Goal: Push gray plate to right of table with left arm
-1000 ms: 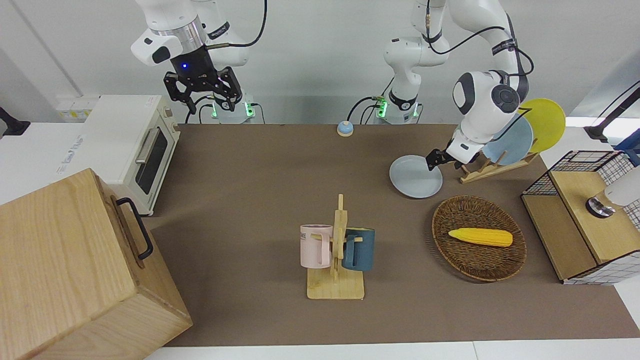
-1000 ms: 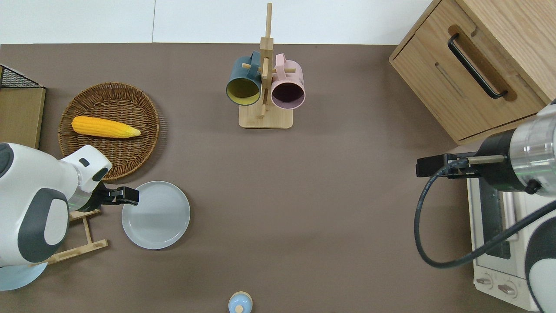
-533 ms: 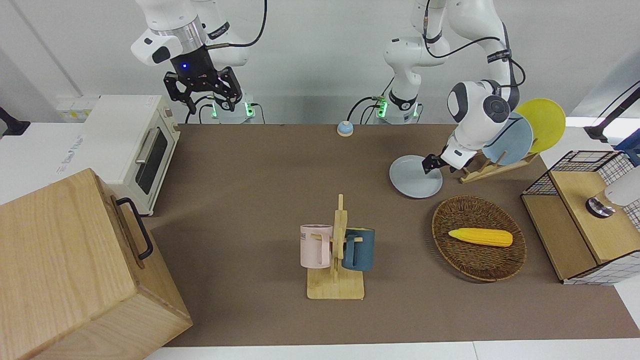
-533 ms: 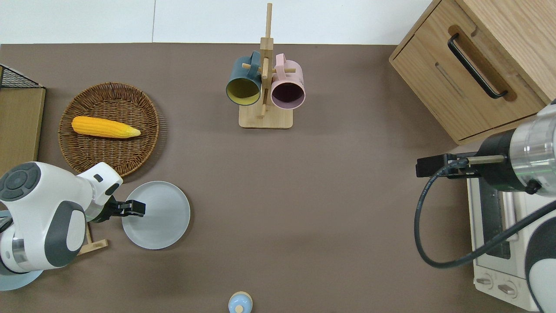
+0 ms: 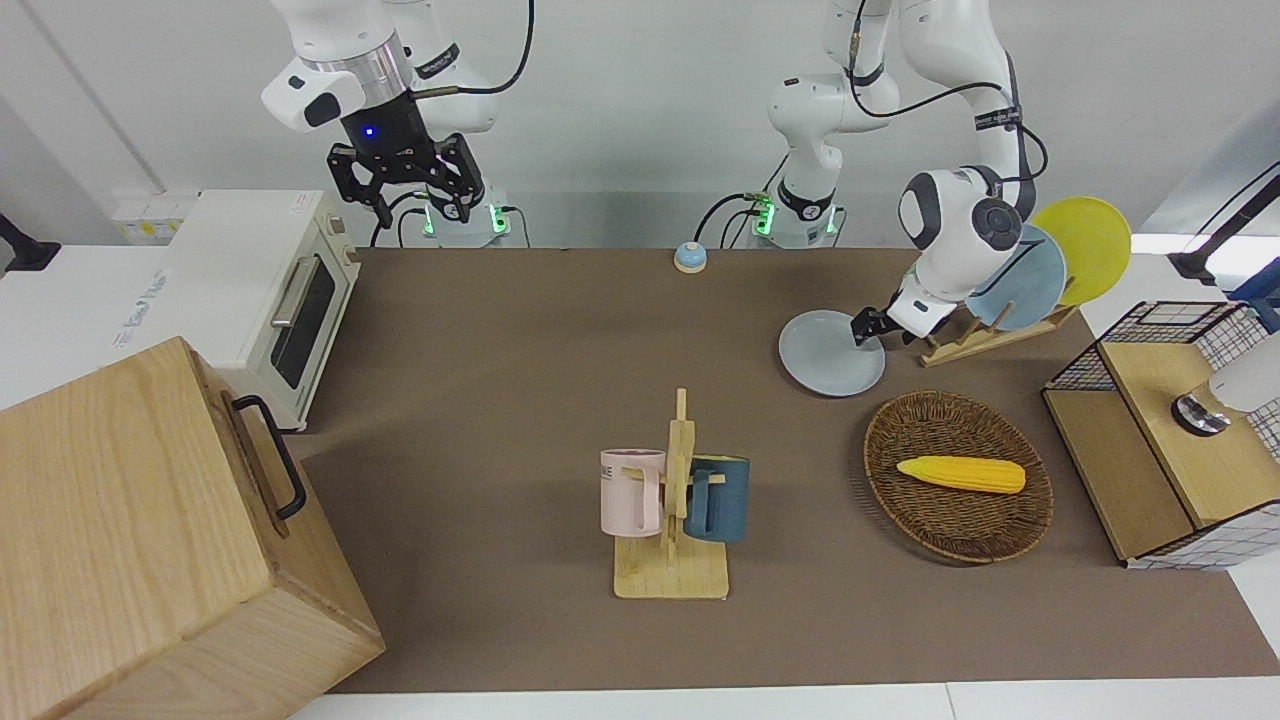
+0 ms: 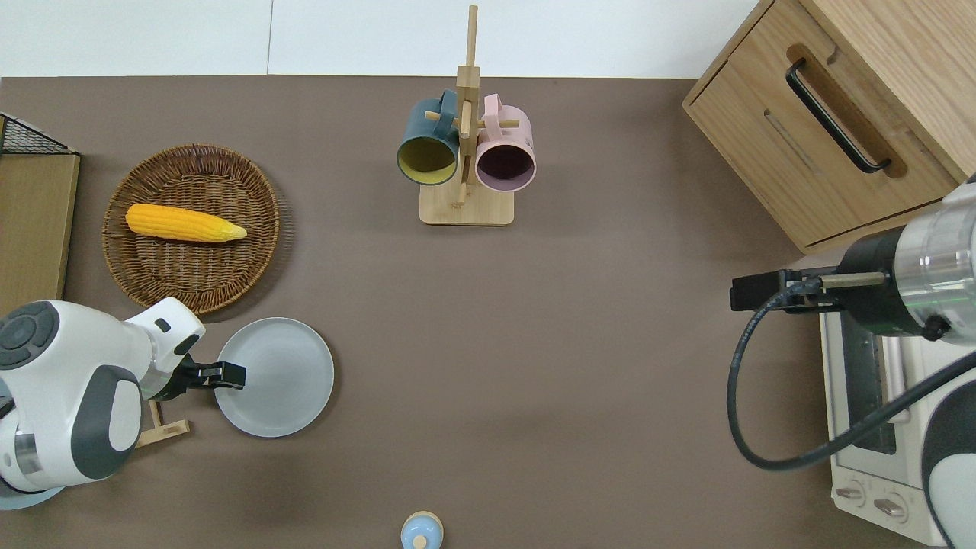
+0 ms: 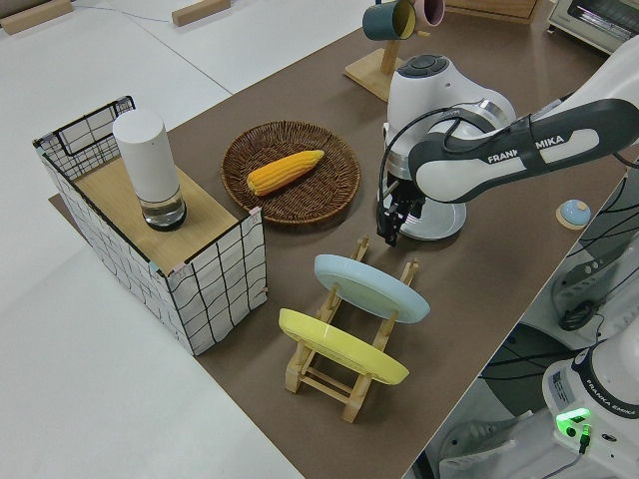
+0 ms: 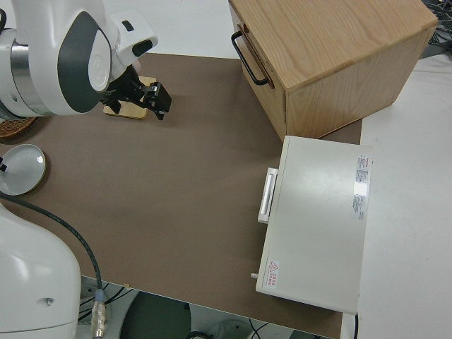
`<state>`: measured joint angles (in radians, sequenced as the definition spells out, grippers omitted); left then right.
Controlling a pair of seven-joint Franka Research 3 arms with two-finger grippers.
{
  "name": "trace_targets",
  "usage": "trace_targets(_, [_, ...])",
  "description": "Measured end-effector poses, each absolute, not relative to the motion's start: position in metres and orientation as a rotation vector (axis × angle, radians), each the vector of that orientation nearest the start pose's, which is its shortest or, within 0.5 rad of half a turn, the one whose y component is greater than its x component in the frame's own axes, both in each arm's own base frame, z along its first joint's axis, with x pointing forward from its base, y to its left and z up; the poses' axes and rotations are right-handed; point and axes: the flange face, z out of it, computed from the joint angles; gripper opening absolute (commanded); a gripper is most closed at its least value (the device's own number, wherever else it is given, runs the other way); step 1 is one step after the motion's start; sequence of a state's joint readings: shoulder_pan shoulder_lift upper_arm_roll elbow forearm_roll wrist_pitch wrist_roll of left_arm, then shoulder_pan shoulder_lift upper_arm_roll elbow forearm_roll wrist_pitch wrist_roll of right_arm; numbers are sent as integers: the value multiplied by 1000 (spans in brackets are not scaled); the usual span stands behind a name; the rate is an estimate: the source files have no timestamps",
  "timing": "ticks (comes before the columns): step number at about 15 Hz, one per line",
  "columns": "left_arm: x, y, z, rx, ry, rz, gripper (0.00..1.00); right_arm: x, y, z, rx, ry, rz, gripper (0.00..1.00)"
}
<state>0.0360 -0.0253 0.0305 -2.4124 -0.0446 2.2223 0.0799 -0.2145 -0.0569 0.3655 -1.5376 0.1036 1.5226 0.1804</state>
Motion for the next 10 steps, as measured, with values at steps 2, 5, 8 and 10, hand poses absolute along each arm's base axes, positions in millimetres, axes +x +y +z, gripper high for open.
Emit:
trace_targets(2, [462, 29, 304, -3177, -25, 255, 814, 524, 98, 665, -3053, 34, -36, 996])
trace_targets(5, [460, 29, 304, -3177, -25, 250, 617, 524, 98, 665, -3053, 34, -36, 996])
trace_targets(8, [459, 29, 305, -3177, -24, 246, 542, 524, 98, 665, -3053, 34, -36, 996])
trace_targets(10, [459, 29, 305, -3177, -23, 244, 446, 524, 98, 665, -3053, 34, -36, 996])
